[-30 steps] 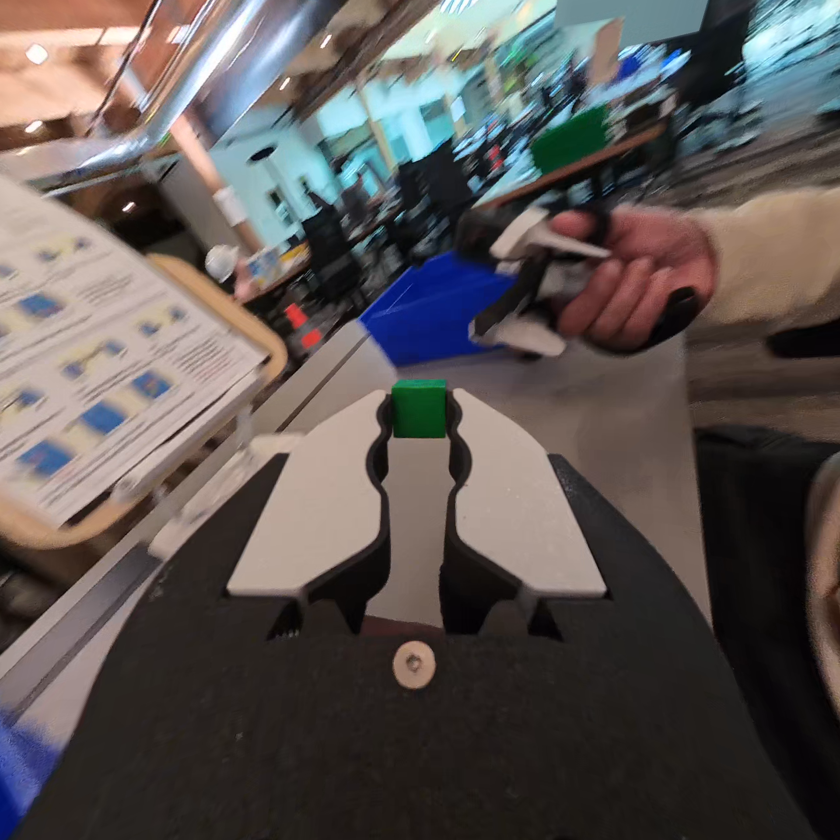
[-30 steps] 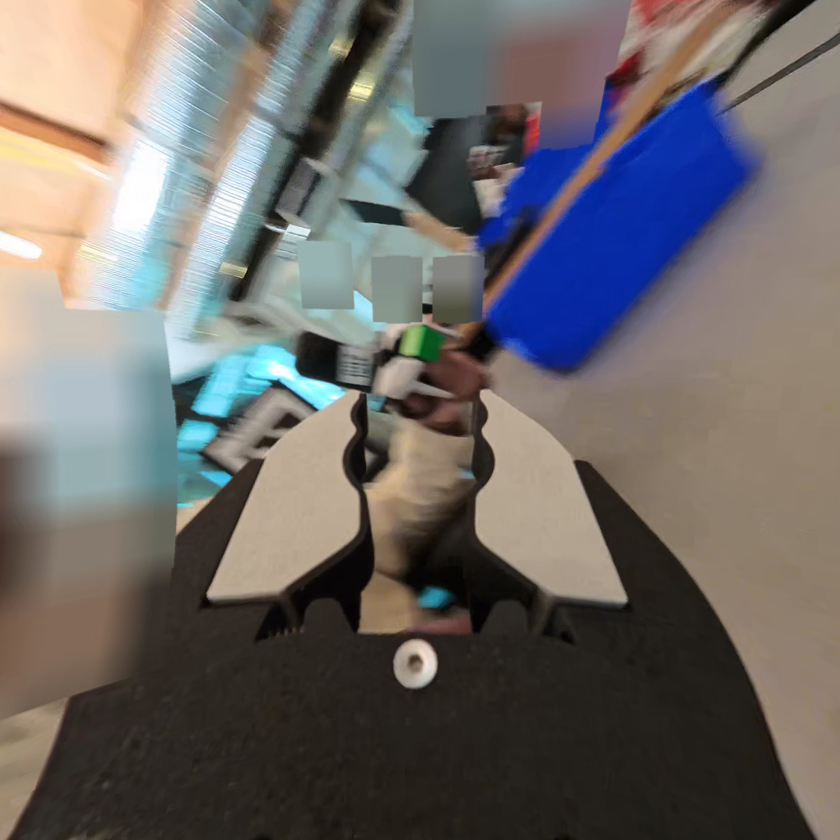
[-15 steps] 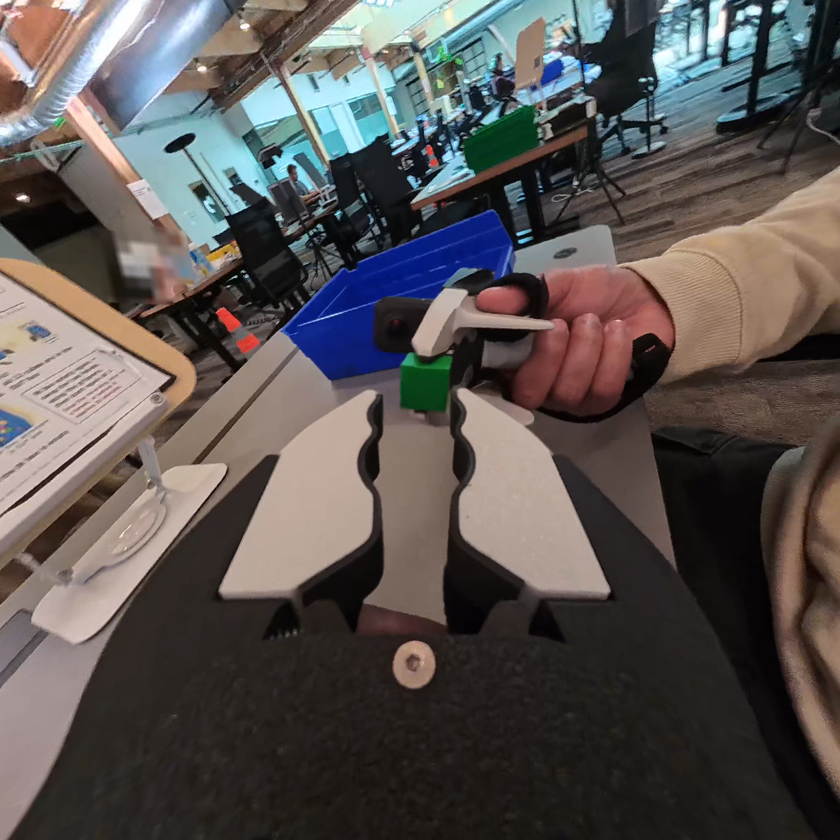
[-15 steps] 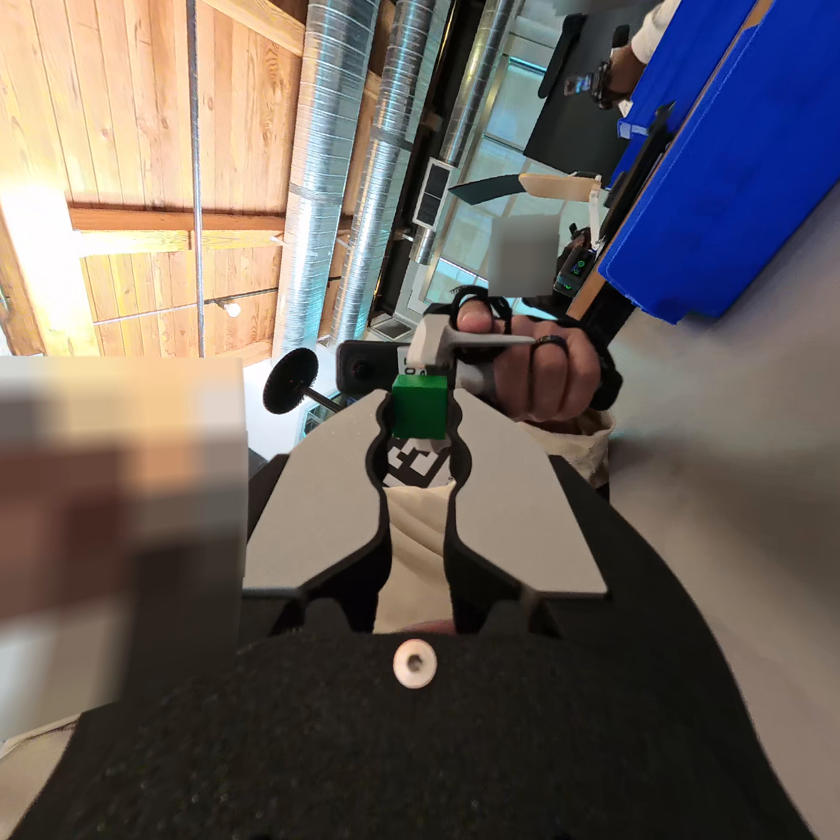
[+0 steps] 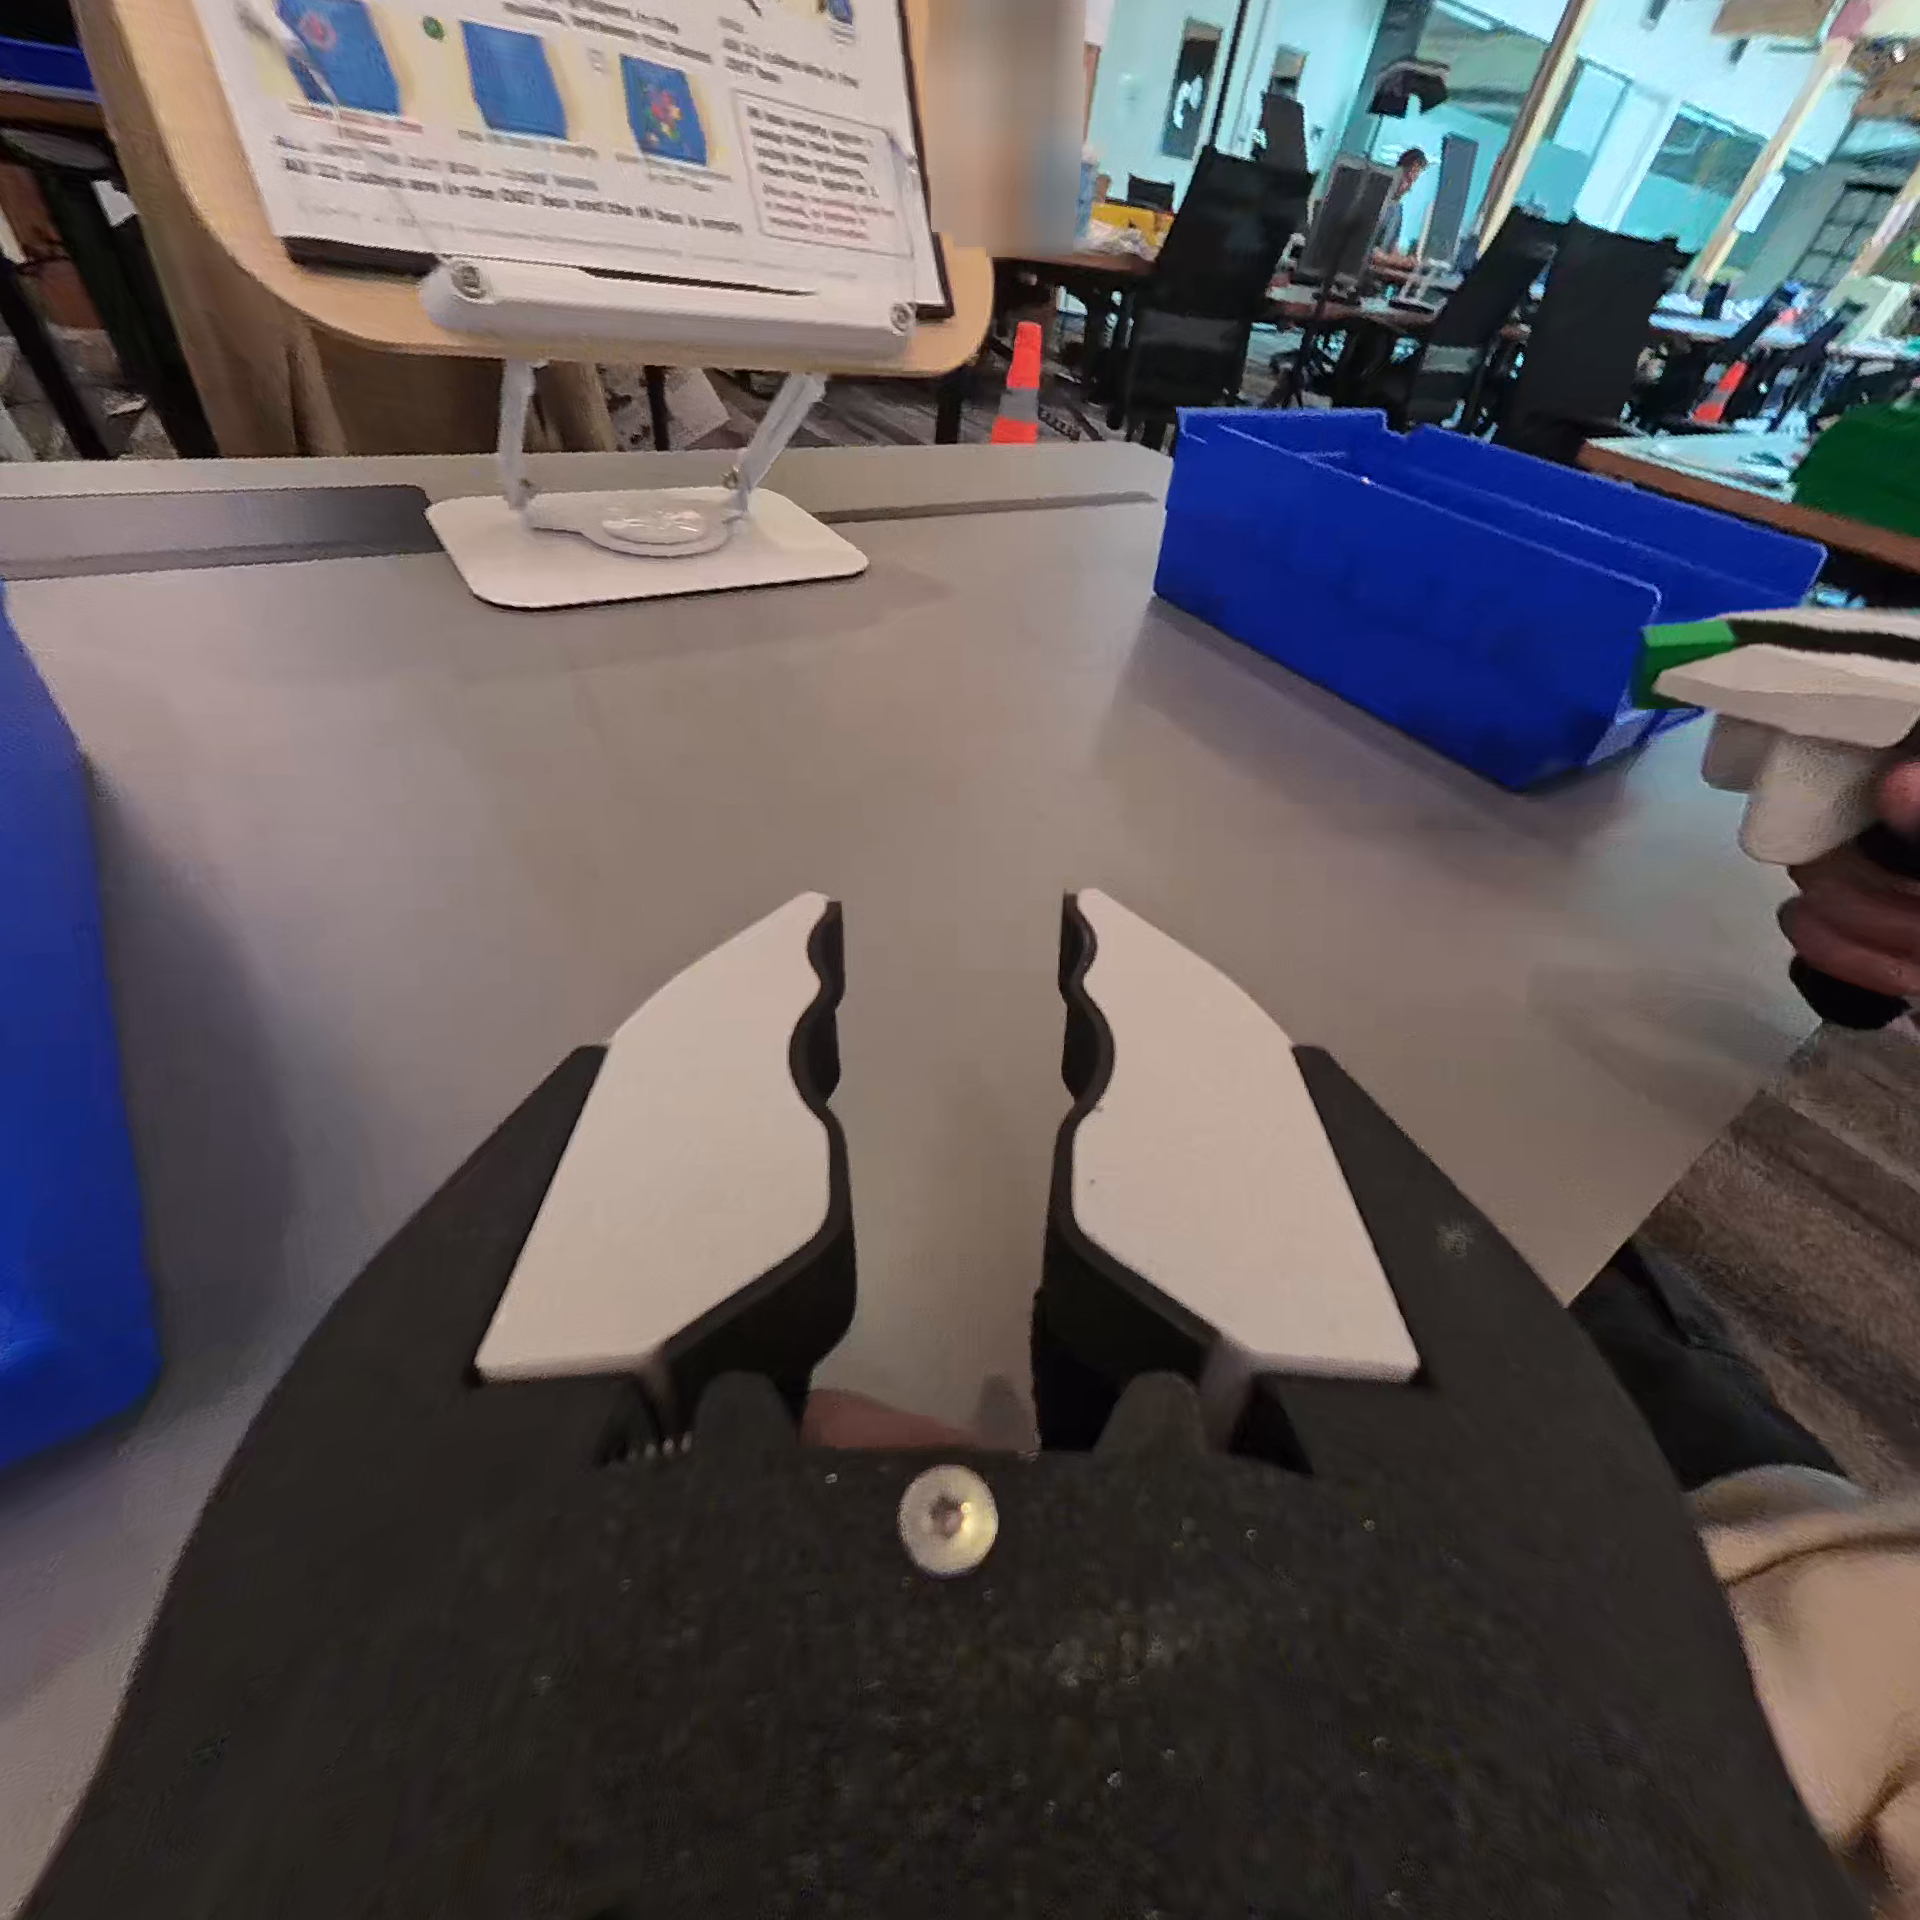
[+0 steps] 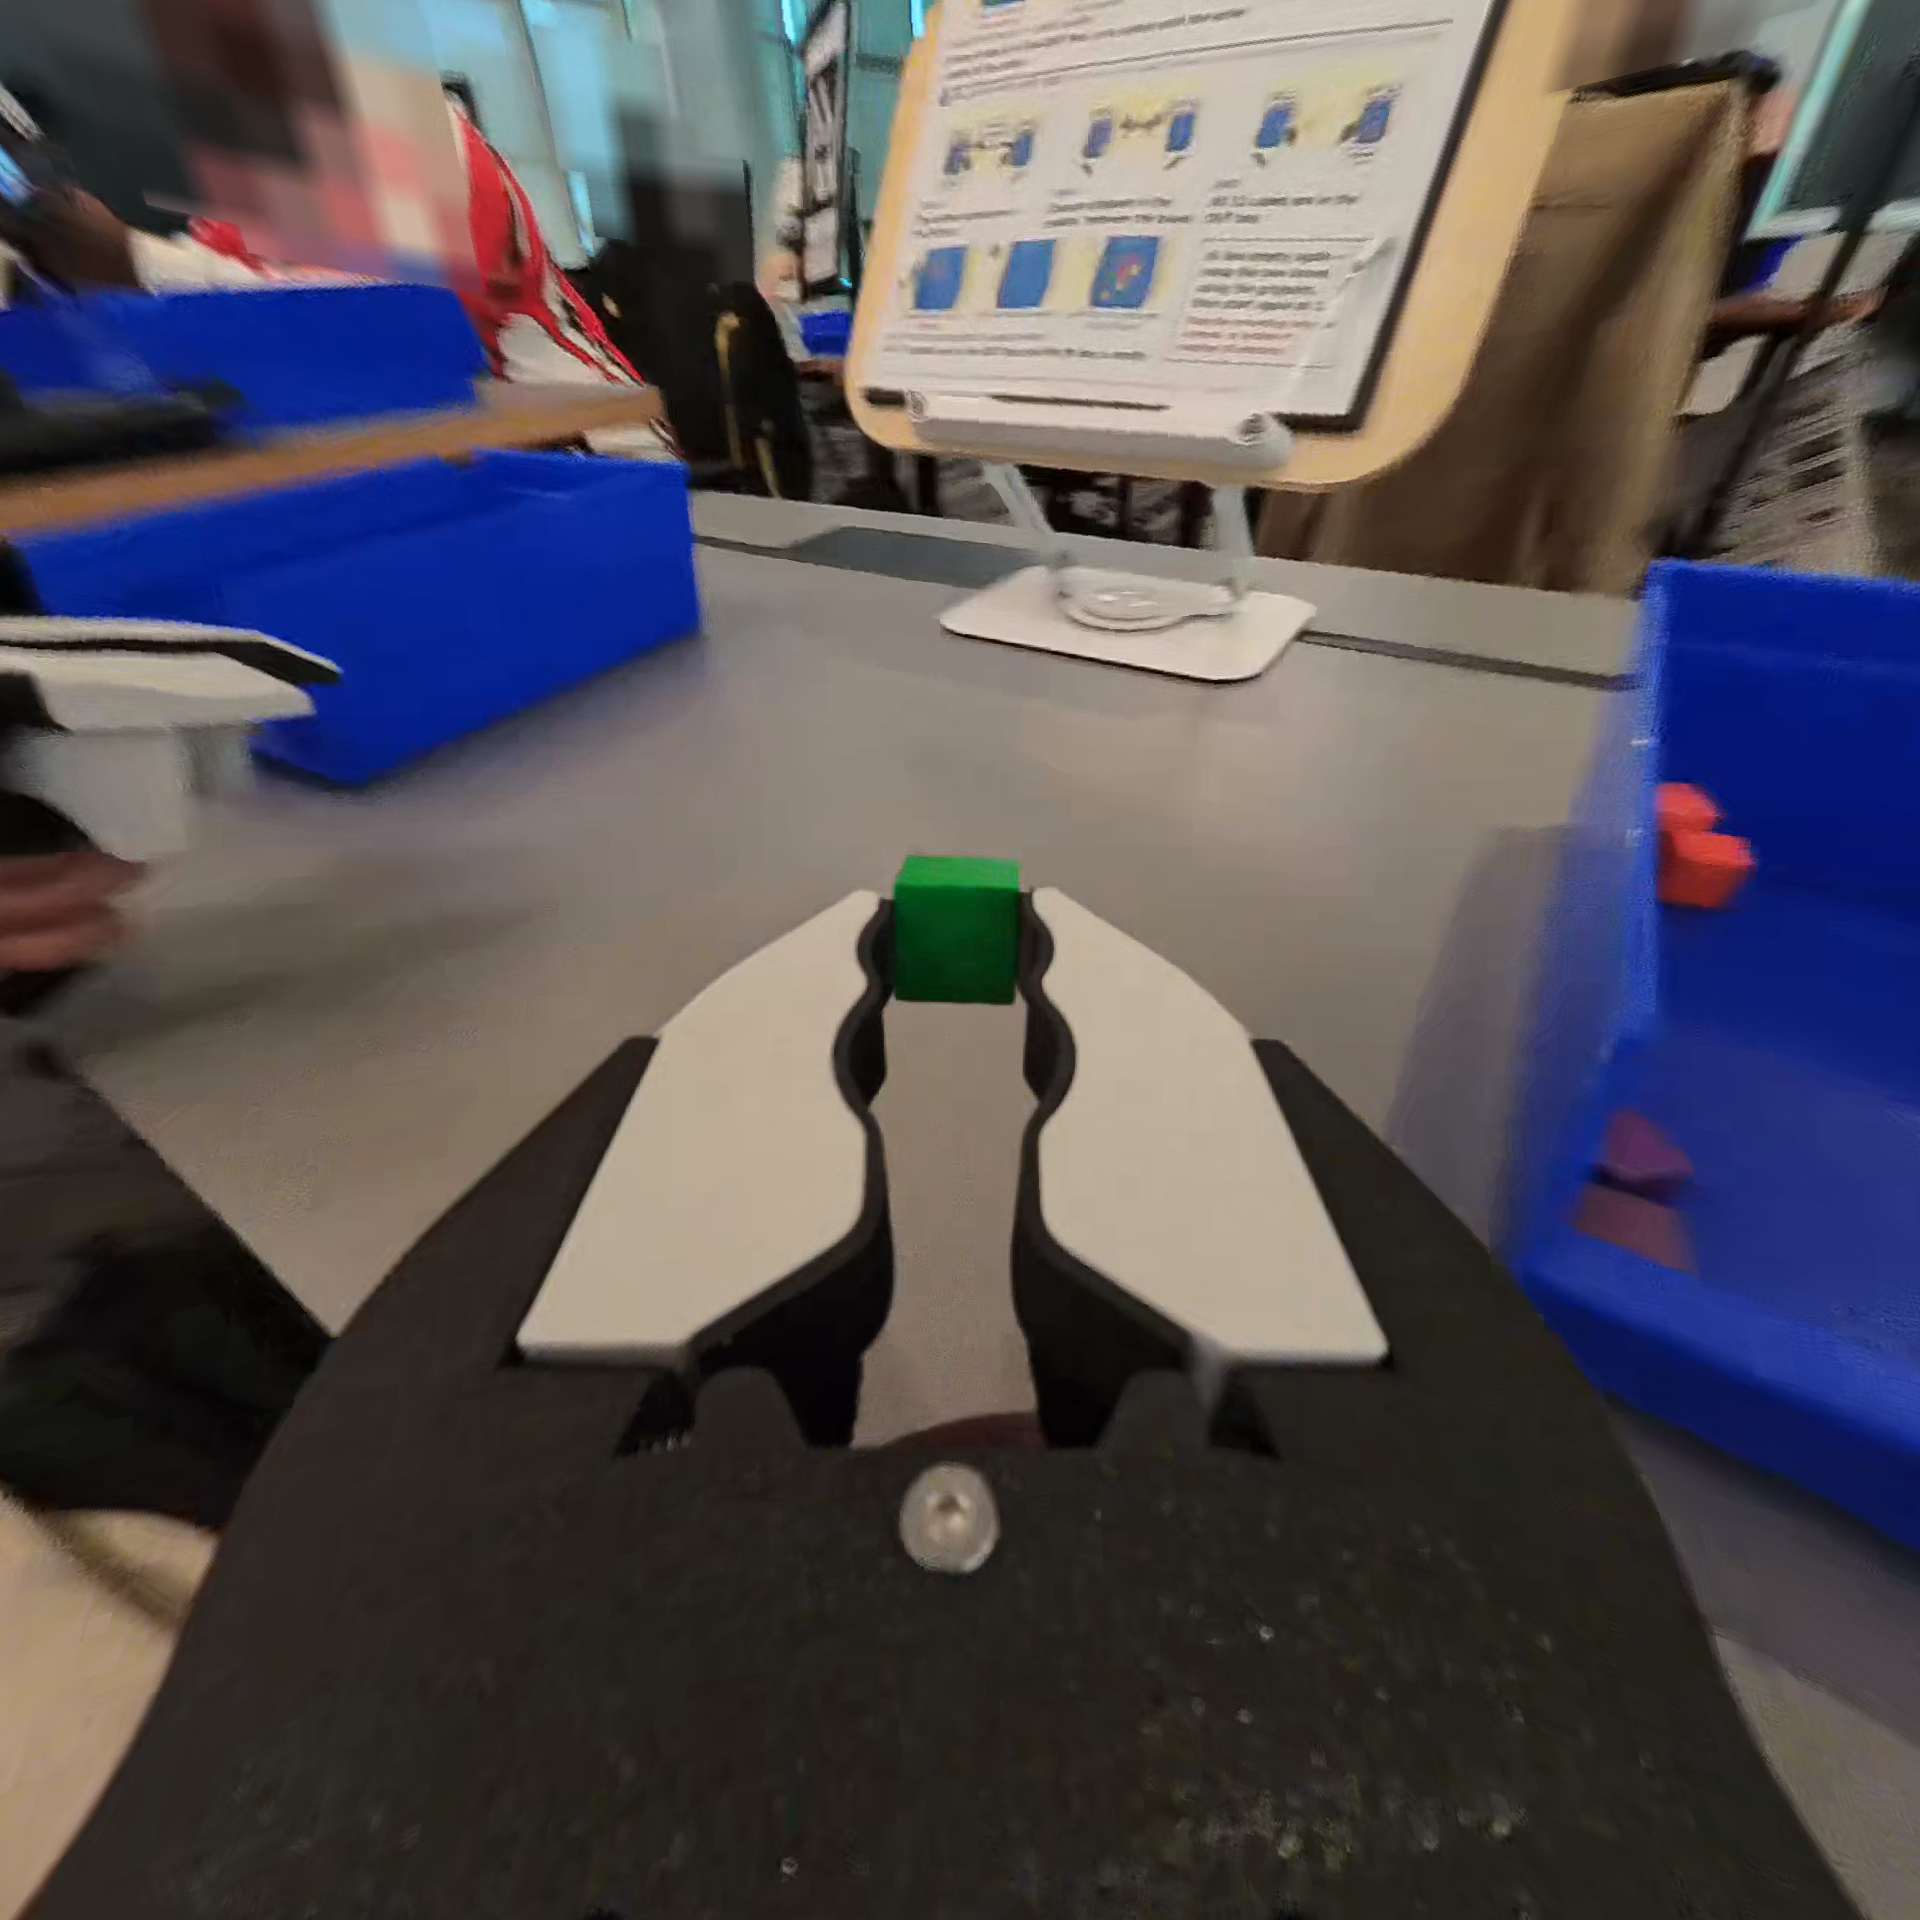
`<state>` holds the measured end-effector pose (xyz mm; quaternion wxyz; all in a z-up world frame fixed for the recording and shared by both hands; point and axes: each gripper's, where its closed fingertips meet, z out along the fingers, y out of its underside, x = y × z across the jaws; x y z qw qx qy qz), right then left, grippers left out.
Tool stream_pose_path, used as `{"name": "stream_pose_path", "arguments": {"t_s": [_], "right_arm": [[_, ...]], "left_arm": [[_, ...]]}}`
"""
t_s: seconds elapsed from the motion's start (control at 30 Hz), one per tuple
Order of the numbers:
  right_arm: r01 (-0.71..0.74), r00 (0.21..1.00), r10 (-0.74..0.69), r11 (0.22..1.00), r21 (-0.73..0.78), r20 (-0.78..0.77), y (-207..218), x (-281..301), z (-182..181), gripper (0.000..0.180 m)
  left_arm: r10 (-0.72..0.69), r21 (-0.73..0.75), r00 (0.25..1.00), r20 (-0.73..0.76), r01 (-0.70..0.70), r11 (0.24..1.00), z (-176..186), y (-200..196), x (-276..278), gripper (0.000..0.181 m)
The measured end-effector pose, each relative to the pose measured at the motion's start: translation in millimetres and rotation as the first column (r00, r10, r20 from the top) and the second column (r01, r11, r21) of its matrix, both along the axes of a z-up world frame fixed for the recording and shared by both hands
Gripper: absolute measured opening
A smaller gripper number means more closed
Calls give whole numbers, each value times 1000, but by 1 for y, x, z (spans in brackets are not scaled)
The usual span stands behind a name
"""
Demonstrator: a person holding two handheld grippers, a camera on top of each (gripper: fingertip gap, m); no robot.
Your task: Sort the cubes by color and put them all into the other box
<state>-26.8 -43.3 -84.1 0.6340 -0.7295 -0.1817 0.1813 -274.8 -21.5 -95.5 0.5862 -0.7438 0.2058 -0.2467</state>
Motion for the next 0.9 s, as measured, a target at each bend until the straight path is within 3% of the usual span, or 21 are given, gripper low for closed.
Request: {"name": "stream_pose_path", "arguments": {"t_s": [0.07, 0.23, 0.3, 0.37, 0.43, 0.53, 0.63, 0.73, 0.8, 0.9], "right_arm": [[30, 997, -29, 999, -19, 77, 1, 6, -11, 22], [12, 1000, -11, 999, -45, 16, 2, 9, -8, 22], [34, 999, -34, 999, -3, 25, 5, 24, 13, 22], [155, 983, -161, 985, 73, 90, 22, 66, 47, 22], [253, 950, -245, 967, -13, 195, 55, 115, 58, 22], [379, 875, -244, 883, -277, 419, 125, 185, 29, 22], [460, 815, -80, 691, -557, 574, 179, 227, -33, 22], [569, 651, 85, 604, -558, 755, 212, 254, -71, 22], [607, 599, 153, 553, -570, 786, 222, 261, -88, 23], [693, 540, 133, 490, -529, 831, 233, 278, -92, 23]], "left_arm": [[-6, 16, 1000, -30, 7, 1000, -1, 1, 5, 39], [33, 105, 986, -162, -16, 994, -7, 4, 9, 37], [40, 121, 982, -186, -18, 993, -7, 3, 10, 36], [45, 126, 981, -189, -21, 992, -7, 3, 9, 36], [34, 99, 984, -175, -17, 995, -9, 3, 8, 36], [14, 65, 990, -139, -5, 998, -9, 4, 7, 35], [5, 46, 991, -133, 1, 999, -10, 3, 5, 35], [12, 55, 987, -159, -3, 998, -13, 3, 3, 35], [8, 60, 987, -163, 2, 998, -13, 1, 2, 35], [7, 68, 985, -171, 4, 998, -13, -2, 0, 35]]}}
